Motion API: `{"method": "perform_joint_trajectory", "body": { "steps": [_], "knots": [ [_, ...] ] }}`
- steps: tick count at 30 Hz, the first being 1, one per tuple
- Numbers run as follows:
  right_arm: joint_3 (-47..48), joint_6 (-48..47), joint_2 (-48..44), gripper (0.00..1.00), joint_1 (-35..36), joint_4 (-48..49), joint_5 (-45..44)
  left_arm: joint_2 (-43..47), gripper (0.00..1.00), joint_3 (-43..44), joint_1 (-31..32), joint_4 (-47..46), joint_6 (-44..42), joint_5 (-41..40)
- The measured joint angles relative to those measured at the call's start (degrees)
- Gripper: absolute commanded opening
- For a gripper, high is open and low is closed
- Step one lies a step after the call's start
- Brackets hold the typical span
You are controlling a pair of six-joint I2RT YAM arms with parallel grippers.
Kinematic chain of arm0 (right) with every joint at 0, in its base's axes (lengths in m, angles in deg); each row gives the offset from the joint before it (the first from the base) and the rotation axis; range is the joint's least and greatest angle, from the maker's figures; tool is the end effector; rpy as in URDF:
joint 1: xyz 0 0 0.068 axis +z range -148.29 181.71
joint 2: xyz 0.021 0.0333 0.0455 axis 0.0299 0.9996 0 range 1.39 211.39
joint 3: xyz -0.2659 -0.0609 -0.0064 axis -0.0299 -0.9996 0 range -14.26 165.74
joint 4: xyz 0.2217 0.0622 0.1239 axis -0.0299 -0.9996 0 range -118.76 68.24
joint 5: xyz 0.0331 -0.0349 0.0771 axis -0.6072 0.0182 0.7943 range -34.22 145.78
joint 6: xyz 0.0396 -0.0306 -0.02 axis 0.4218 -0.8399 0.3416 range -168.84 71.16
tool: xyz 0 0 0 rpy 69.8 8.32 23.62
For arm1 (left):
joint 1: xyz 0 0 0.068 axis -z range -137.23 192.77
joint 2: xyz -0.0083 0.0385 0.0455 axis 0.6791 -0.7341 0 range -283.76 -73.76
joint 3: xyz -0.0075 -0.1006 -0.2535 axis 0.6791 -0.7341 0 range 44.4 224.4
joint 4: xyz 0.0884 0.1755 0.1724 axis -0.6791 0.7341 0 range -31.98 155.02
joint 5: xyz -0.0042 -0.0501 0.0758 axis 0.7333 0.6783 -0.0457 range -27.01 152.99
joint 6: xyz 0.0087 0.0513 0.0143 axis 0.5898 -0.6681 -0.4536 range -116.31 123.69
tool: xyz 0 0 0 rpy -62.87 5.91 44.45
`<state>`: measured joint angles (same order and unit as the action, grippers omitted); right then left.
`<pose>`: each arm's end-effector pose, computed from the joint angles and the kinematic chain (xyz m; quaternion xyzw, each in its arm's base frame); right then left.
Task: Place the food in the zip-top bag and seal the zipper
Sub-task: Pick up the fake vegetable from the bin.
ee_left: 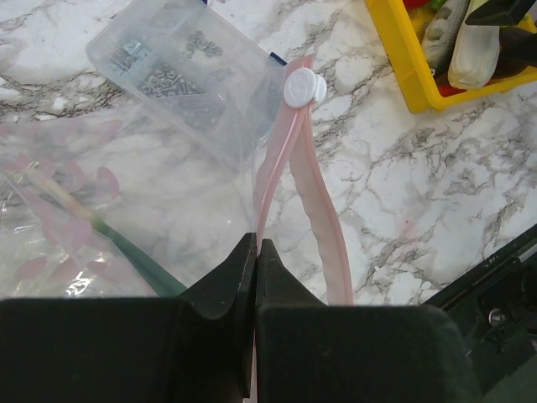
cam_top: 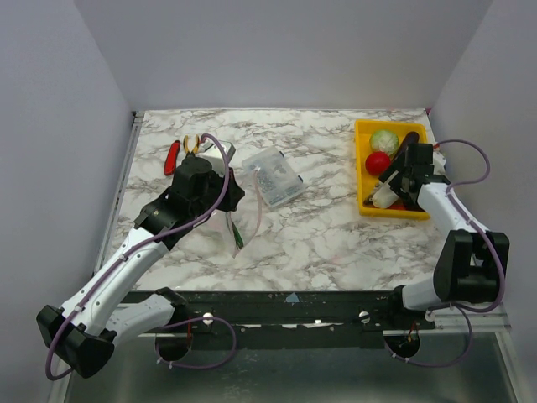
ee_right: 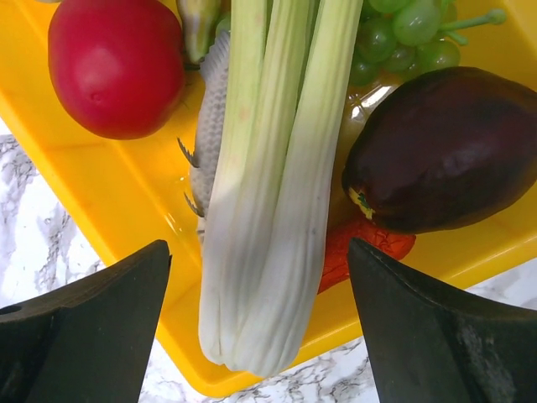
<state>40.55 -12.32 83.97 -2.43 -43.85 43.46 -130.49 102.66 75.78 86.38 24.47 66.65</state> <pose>0.2994 -0.0293 0.2312 0.3589 0.8629 -0.0017 0.3557 0.1801 -0.1197 0.3513 0.1073 0.8448 -0.2610 0.4546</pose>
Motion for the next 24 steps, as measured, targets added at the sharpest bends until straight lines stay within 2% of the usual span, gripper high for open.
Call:
{"method": "perform_joint_trajectory", "body": {
  "steps": [8, 14, 16, 20, 22, 24],
  "knots": [
    [0.2, 1.57, 1.64, 0.86, 0.0, 0.28, -0.5, 0.0, 0.0, -0.02, 0.0, -0.02, 0.04, 2.01],
    [-0.48, 8.7, 3.32, 0.79, 0.0, 2.75, 0.46, 0.0, 0.0, -0.02, 0.0, -0.02, 0.04, 2.29],
    [-1.05, 11.87, 3.32, 0.71, -0.09, 3.87, 0.81, 0.02, 0.0, -0.04, 0.0, -0.02, 0.02, 2.29],
    [-3.98, 19.19, 3.28, 0.5, -1.01, 7.69, 1.95, 0.28, 0.0, -0.24, 0.0, 0.0, 0.02, 2.27],
    [-5.7, 23.3, 3.26, 0.37, -1.68, 9.31, 2.56, 0.42, 0.0, -0.26, 0.0, -0.02, 0.02, 2.29],
    [-6.64, 26.1, 3.23, 0.28, -1.99, 10.62, 3.13, 0.48, 0.0, -0.28, 0.0, -0.02, 0.02, 2.29]
  ]
}}
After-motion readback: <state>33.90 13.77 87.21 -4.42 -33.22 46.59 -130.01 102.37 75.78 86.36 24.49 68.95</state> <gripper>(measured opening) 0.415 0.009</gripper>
